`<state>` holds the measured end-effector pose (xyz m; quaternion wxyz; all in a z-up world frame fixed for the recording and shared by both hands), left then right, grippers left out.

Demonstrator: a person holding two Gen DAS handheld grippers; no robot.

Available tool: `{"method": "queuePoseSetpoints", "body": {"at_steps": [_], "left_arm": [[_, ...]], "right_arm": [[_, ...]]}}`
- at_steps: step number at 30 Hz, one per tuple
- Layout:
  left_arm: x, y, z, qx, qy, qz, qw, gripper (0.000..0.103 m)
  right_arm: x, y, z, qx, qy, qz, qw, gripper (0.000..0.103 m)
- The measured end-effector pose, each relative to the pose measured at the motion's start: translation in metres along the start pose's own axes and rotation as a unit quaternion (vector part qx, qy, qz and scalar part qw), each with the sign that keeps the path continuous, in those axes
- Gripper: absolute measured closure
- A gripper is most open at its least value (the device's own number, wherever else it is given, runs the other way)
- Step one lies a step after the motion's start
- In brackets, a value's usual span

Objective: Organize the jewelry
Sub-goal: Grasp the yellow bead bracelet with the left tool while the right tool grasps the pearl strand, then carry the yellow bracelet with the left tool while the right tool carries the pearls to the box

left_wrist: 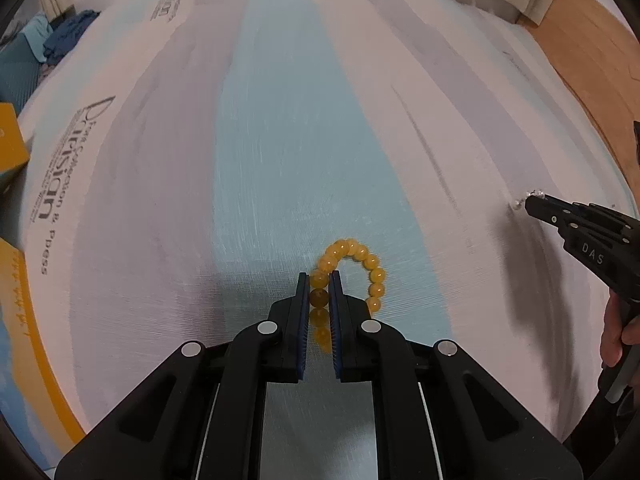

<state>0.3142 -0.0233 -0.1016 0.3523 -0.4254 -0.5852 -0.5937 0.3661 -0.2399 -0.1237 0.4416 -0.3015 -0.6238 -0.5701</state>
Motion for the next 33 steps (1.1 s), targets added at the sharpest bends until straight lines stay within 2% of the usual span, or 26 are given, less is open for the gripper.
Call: {"method": "queuePoseSetpoints", "body": {"at_steps": [19,33], "left_arm": [[0.059,0.000,-0.008,-0.007,0.004,-0.037,0.9993,0.095],[0.106,-0.008,-0.004,-0.001,0.026,-0.065,0.9976,0.095]], "right_arm": [[0.055,-0.002,0.007,-0.028,0.008,-0.037,0.999,0.093],[0.092,-0.007,0.018,-0.034,0.002,-0.054,0.998,0.093]]}}
Point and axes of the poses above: each gripper's, at about its wrist camera, not at the fingertips, and x roughly against the way its jaws point, z to its left, y to its top, the point moved 2 cm from there along -x, roughly the way its jaws point, and after that the axes turned 2 degrees about y, right-handed, at the moved point
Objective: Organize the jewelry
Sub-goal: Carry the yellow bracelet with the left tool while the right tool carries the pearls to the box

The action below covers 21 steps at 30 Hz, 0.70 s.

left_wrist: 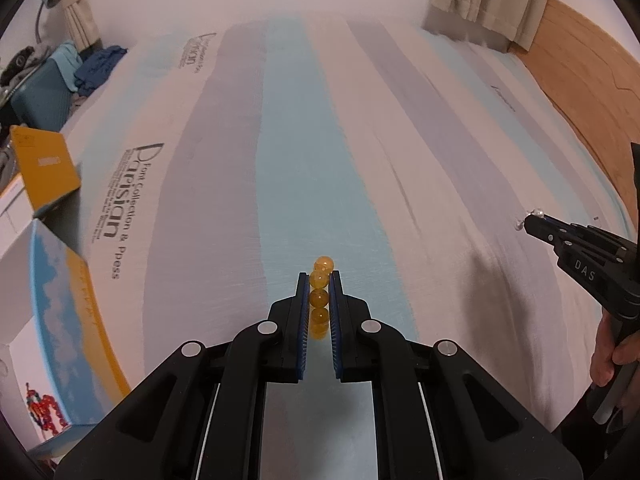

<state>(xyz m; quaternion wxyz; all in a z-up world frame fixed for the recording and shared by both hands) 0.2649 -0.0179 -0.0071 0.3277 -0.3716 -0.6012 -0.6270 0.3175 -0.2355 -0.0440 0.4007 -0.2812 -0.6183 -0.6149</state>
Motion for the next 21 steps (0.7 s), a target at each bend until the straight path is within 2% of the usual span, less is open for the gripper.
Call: {"method": "queuePoseSetpoints", "body": {"at_steps": [11,21], "left_arm": [[0.032,-0.007,0.018,0.009,0.015,-0.019,0.9997,0.095],[0.063,-0.018,0.055,0.032,0.032,-0.036,0.9983,0.095]], "right_arm": [[0.026,0.004,0.032,0.020,0.012,-0.016,1.000,0.093],[0.041,0.006,0.080,0.046,0.032,-0.024,0.998,0.093]]}}
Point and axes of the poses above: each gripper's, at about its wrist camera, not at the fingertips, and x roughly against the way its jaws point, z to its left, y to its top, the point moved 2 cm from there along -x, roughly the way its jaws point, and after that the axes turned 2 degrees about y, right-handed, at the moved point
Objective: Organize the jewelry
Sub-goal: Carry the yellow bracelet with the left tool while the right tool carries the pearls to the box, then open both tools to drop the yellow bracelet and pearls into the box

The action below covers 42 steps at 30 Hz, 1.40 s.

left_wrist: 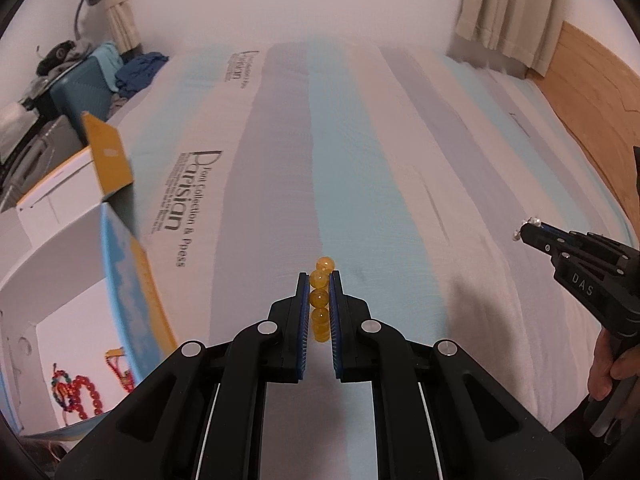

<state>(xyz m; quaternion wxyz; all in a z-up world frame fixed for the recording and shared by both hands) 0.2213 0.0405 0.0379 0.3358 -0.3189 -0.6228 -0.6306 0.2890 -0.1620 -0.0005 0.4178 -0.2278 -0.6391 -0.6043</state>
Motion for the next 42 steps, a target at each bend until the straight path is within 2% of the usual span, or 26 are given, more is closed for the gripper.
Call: {"method": "queuePoseSetpoints", "body": {"at_steps": [6,11,20,27,33,42], "left_arm": [[0.022,-0.004,0.033,0.019,0.011,-0.014,0.9997,0.095],[0.046,-0.007,0.069,0.041,0.024,-0.029,0.9985,0.095],[0.074,-0.025,0.157,0.093,0.052,-0.035,0.9936,0.095],[0.091,-0.055,0.229,0.136,0.078,-0.034,0.9870,0.095],[0.091,-0.089,0.285,0.174,0.098,-0.011,0.9798,0.095],[0.071,-0.119,0.330,0.202,0.117,0.039,0.9716,0.095]], "right_arm": [[0.008,0.009,0.043,0.020,0.022,-0.009,1.000,0.093],[0.016,0.018,0.094,0.046,0.043,-0.018,0.998,0.093],[0.029,0.027,0.203,0.104,0.096,-0.025,0.990,0.093],[0.031,0.022,0.287,0.148,0.137,-0.018,0.979,0.093],[0.014,0.007,0.356,0.183,0.160,0.018,0.970,0.093],[-0.030,-0.016,0.411,0.206,0.139,0.111,0.962,0.093]]}}
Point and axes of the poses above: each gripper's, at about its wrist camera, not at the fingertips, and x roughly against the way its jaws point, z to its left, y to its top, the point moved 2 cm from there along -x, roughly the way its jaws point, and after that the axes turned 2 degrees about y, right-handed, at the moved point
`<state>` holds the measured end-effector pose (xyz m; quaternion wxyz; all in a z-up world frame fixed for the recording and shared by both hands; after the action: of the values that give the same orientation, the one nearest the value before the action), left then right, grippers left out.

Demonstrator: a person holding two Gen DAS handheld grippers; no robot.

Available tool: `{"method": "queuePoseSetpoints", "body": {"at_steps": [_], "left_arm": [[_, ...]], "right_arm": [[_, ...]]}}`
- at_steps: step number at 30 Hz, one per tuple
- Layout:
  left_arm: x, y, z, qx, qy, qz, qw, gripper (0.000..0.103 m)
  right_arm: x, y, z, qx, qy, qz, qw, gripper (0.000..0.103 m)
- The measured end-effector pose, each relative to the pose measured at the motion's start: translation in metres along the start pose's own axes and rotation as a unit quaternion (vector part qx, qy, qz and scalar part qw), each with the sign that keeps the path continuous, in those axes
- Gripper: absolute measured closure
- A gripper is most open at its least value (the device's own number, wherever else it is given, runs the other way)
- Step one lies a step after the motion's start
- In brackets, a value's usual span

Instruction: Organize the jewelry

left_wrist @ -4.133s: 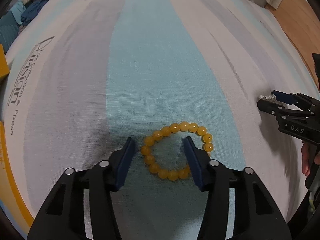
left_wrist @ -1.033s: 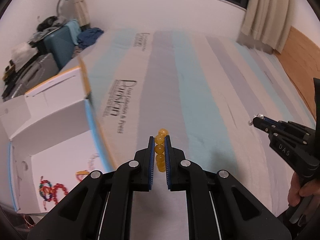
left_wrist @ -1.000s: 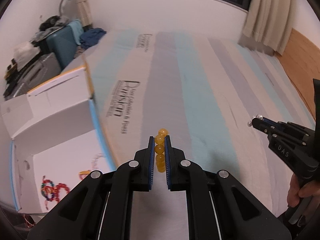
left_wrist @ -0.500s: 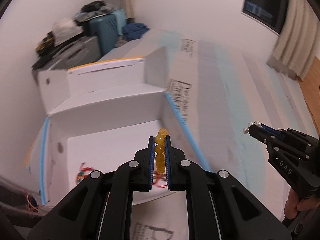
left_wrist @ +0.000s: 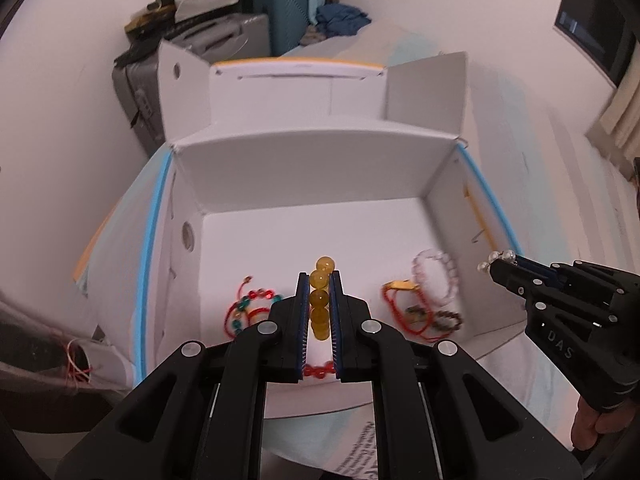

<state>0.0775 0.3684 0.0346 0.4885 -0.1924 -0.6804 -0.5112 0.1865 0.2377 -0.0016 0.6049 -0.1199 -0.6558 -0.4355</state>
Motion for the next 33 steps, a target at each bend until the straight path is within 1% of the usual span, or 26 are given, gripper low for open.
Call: {"method": "queuePoseSetpoints", "body": {"at_steps": [6,10,16,21,22,23,24,25,26,27,28,29,30,31,32,33], "left_arm": [[-0.033,-0.007,0.018,0.007,0.026,0.048,0.9985,0.095],[-0.055,-0.012,0.028,0.009,0.035,0.077,0.9964,0.095],[-0.070,-0.019,0.034,0.011,0.038,0.094,0.9948,0.095],[-0.069,-0.017,0.032,0.010,0.036,0.093,0.9950,0.094],[-0.068,-0.017,0.031,0.010,0.035,0.091,0.9951,0.092],[-0.067,-0.017,0.031,0.011,0.034,0.089,0.9954,0.092],[-0.065,-0.017,0.030,0.013,0.032,0.085,0.9957,0.091],[-0.063,-0.016,0.030,0.013,0.034,0.083,0.9959,0.091],[-0.062,-0.016,0.029,0.013,0.035,0.082,0.9959,0.091],[-0.059,-0.016,0.028,0.012,0.035,0.081,0.9961,0.083],[-0.056,-0.016,0.028,0.013,0.034,0.076,0.9965,0.069],[-0.052,-0.016,0.028,0.016,0.034,0.069,0.9969,0.063],[-0.046,-0.015,0.029,0.019,0.036,0.060,0.9973,0.052],[-0.042,-0.014,0.029,0.021,0.038,0.053,0.9977,0.044],[-0.037,-0.014,0.029,0.022,0.038,0.046,0.9980,0.041],[-0.031,-0.014,0.029,0.022,0.040,0.038,0.9982,0.034]], "right_arm": [[-0.036,-0.002,0.009,-0.013,-0.009,0.051,0.999,0.093],[-0.058,-0.002,0.009,-0.016,-0.015,0.070,0.997,0.093],[-0.072,-0.001,0.007,-0.017,-0.013,0.075,0.997,0.093],[-0.073,0.001,0.002,-0.021,-0.014,0.076,0.997,0.092],[-0.073,0.001,0.001,-0.023,-0.015,0.077,0.997,0.091],[-0.074,0.001,0.000,-0.025,-0.011,0.078,0.997,0.083],[-0.074,0.001,-0.001,-0.026,-0.010,0.079,0.997,0.069],[-0.072,0.001,-0.004,-0.028,-0.009,0.073,0.997,0.063],[-0.071,0.000,-0.004,-0.030,-0.007,0.067,0.997,0.053],[-0.067,0.000,-0.005,-0.031,-0.006,0.063,0.998,0.052],[-0.064,0.000,-0.005,-0.031,-0.002,0.060,0.998,0.052],[-0.059,0.001,-0.005,-0.031,0.003,0.055,0.998,0.047],[-0.055,0.001,-0.005,-0.031,0.002,0.047,0.998,0.040],[-0.045,0.001,-0.006,-0.031,0.002,0.033,0.999,0.038],[-0.039,0.001,-0.006,-0.031,0.002,0.024,0.999,0.035],[-0.031,0.001,-0.006,-0.030,0.002,0.013,0.999,0.034]]}}
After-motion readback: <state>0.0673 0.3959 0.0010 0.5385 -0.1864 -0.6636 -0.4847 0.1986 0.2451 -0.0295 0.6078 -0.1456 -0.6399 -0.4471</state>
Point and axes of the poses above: each gripper's, at about its wrist camera, not at the fingertips, and x roughly against the way its jaws point, z to its left, y to its top, the point moved 2 cm from there along -x, roughly the way its jaws point, and after that the axes turned 2 degrees about y, right-handed, at the moved point
